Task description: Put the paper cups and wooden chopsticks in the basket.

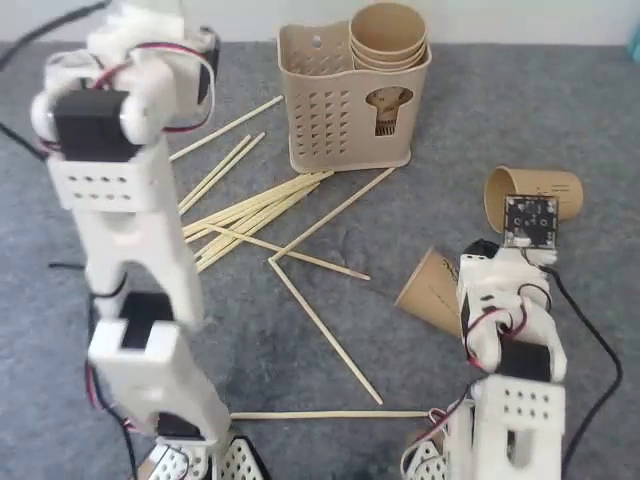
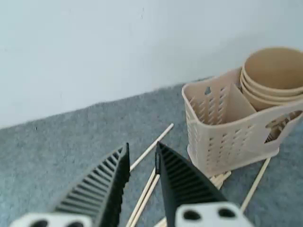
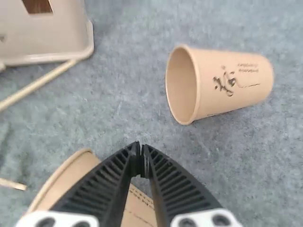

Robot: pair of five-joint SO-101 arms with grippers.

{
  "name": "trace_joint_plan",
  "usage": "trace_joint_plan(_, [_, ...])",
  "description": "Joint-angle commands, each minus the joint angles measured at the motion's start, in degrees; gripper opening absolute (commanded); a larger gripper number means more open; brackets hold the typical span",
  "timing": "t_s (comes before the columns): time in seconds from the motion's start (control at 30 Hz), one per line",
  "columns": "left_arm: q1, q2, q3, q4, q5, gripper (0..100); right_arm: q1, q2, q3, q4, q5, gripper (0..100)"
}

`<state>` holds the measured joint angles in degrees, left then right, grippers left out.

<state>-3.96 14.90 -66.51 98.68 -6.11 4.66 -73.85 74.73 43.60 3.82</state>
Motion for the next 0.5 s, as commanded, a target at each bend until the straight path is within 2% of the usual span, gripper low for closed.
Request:
trace_joint_plan(0.0, [-0.70,-15.38,23.69,2.02,0.62,9,-3.38,-9.71,-3.16,6.73,0.97,1.2])
trace_joint_plan(0.1, [-0.79,-23.12,41.54,0.26,0.62,9,-8.13,-11.82,-6.95,12.35,2.73,1.3])
trace_joint_plan(0.2, [-2.02,-31.82,60.70,-5.71,0.70,9,-10.95,-8.84,-10.64,13.41,3.34,1.3])
trace_joint_plan(0.3, [-2.64,-41.85,80.40,-15.47,0.79,9,-13.32,-0.48,-16.70,15.08,4.57,1.3])
trace_joint_plan(0.47, [-2.20,-57.58,108.26,-28.75,2.02,9,-16.57,19.74,-32.79,21.41,2.37,1.0])
